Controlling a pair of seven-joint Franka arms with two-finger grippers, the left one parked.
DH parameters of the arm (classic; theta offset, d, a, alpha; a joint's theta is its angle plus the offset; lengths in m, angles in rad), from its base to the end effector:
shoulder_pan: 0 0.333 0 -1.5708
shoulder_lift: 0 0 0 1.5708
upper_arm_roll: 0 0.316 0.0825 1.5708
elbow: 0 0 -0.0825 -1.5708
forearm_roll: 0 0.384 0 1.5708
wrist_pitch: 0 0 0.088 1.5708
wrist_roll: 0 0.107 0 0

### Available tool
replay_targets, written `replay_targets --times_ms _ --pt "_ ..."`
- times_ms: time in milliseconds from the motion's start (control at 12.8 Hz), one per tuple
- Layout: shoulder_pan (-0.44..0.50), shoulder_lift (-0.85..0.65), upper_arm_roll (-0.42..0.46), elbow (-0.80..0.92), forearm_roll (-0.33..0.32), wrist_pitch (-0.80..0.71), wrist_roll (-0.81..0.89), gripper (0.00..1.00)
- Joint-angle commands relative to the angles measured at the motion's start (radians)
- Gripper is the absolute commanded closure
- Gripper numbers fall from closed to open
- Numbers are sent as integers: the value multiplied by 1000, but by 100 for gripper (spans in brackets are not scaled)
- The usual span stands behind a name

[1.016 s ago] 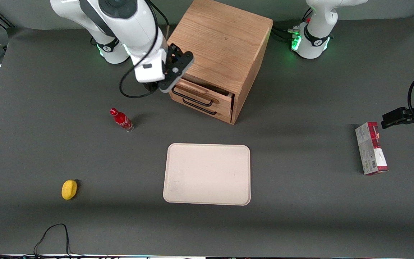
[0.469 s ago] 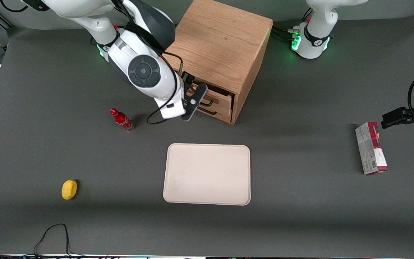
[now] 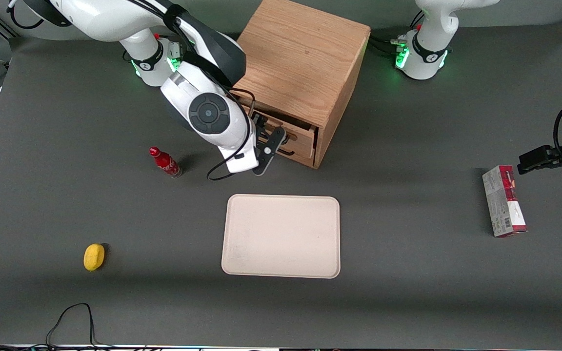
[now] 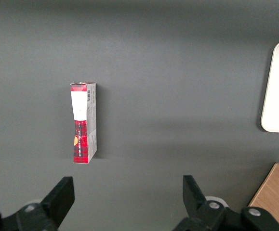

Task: Open upper drawer
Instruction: 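Hook the handle with the right gripper and pull the drawer outward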

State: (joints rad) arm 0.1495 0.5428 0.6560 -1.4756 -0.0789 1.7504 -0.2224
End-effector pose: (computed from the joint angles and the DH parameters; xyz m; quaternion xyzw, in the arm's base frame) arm 0.5172 0.4242 0.4019 -0.8674 -0.4755 0.1106 0.0965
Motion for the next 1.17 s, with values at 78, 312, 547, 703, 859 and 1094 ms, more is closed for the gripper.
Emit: replay_targets --times_ms 78,312,547,703,859,1094 --pt "-1 25 8 -2 -63 31 -24 0" --pt "-16 49 -5 56 -97 29 -132 0" --pt "-25 95 -80 141 -94 23 -198 0" --pt "-27 132 -131 213 -91 18 -261 0" --pt "-27 169 -180 280 -88 18 -264 0" --pt "-30 195 -210 345 -90 21 -264 0"
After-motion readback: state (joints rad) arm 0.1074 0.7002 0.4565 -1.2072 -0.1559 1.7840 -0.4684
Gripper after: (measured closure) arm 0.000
